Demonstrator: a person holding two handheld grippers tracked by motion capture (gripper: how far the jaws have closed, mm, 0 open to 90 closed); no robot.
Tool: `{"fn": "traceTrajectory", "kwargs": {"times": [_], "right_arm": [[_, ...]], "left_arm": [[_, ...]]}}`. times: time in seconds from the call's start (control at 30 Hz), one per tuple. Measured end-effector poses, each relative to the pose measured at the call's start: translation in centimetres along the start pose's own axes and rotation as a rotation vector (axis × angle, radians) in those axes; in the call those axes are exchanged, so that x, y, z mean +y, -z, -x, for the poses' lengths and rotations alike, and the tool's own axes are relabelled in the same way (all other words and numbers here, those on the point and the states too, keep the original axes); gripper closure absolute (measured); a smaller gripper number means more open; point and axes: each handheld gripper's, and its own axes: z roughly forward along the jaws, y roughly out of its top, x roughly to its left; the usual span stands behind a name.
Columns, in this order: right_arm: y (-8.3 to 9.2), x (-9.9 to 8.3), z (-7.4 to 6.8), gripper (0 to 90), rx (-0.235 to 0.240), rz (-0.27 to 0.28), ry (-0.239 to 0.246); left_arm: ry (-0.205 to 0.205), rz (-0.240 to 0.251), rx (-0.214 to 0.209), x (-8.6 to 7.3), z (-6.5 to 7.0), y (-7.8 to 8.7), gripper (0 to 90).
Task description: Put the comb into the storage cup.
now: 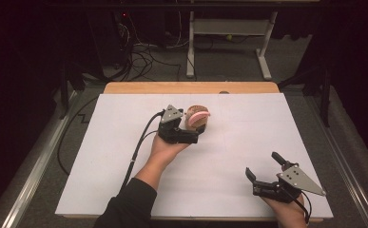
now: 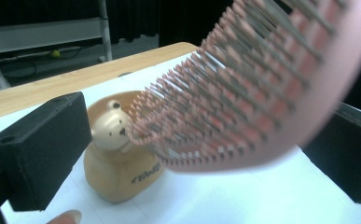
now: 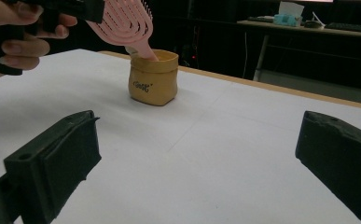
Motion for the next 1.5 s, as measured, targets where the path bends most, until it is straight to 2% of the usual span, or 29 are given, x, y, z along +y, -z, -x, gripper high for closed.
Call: {"fn": "traceTrajectory", "kwargs": {"times": [0.1, 0.5, 0.83, 0.97, 1.17, 1.27, 1.5], "right_arm": [[0.0, 0.0, 0.0, 0.3, 0.0, -0.001, 0.0], [0.0, -0.1, -0.1, 0.2, 0.0, -0.007, 0.005], [0.0, -0.3, -0.1, 0.3, -0.003, -0.016, 0.009], [0.1, -0.4, -0.1, 0.3, -0.003, -0.02, 0.008], [0.0, -0.6, 0.1, 0.3, -0.008, -0.025, -0.001], [0.1, -0.6, 0.2, 0.3, -0.011, -0.026, -0.006], [0.3, -0.6, 0.5, 0.2, -0.019, -0.019, -0.023]], "left_arm": [[0.015, 0.007, -0.024, -0.7, -0.1, 0.5, 0.0], [0.023, 0.015, -0.017, -4.0, -0.6, 3.8, 0.0], [0.039, 0.024, 0.029, -6.9, -1.6, 8.1, 0.0], [0.026, 0.024, 0.052, -7.9, -1.7, 10.3, 0.0], [0.022, 0.028, 0.083, -8.9, -2.3, 13.4, 0.0], [0.037, 0.029, 0.099, -9.5, -2.8, 14.8, 0.0], [0.003, 0.011, 0.155, -10.4, -2.8, 17.7, 0.0]]}}
